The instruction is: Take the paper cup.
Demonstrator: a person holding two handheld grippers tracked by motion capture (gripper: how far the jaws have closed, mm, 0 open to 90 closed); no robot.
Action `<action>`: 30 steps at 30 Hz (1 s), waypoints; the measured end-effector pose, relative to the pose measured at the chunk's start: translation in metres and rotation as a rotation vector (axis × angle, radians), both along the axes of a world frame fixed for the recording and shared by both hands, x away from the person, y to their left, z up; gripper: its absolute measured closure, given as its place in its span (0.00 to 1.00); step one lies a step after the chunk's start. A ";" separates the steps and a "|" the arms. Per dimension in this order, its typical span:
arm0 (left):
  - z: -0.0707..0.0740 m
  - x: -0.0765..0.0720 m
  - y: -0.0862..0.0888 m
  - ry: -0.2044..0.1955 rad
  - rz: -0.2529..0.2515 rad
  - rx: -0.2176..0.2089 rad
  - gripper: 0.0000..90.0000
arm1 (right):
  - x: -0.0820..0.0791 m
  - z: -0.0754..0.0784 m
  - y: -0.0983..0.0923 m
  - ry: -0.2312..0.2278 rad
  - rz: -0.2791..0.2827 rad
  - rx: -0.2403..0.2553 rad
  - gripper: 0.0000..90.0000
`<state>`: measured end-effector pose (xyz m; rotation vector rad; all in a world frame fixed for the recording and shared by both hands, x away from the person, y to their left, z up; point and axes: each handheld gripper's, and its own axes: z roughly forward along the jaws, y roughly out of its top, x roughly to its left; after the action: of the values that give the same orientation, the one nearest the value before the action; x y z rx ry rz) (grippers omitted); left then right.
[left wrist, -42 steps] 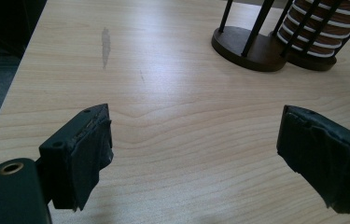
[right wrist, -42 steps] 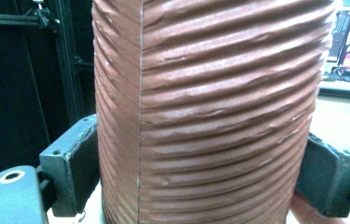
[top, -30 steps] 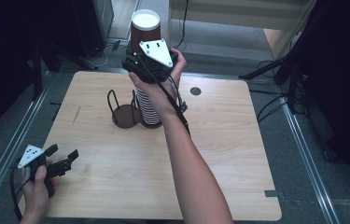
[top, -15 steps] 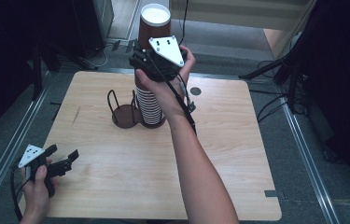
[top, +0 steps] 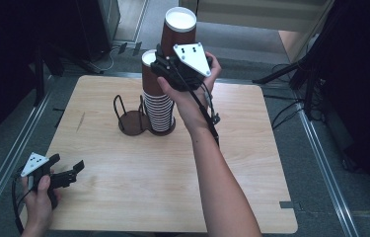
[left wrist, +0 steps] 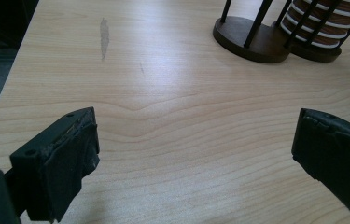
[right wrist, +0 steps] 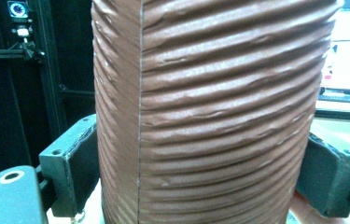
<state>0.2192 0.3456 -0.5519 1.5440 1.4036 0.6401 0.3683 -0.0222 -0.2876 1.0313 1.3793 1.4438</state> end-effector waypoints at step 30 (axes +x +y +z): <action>0.000 -0.001 0.001 -0.008 0.012 -0.008 0.01 | -0.023 -0.048 -0.065 0.002 -0.051 -0.080 0.14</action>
<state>0.2183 0.3463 -0.5518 1.5265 1.4087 0.6460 0.3453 -0.0871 -0.3352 1.0098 1.3909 1.3404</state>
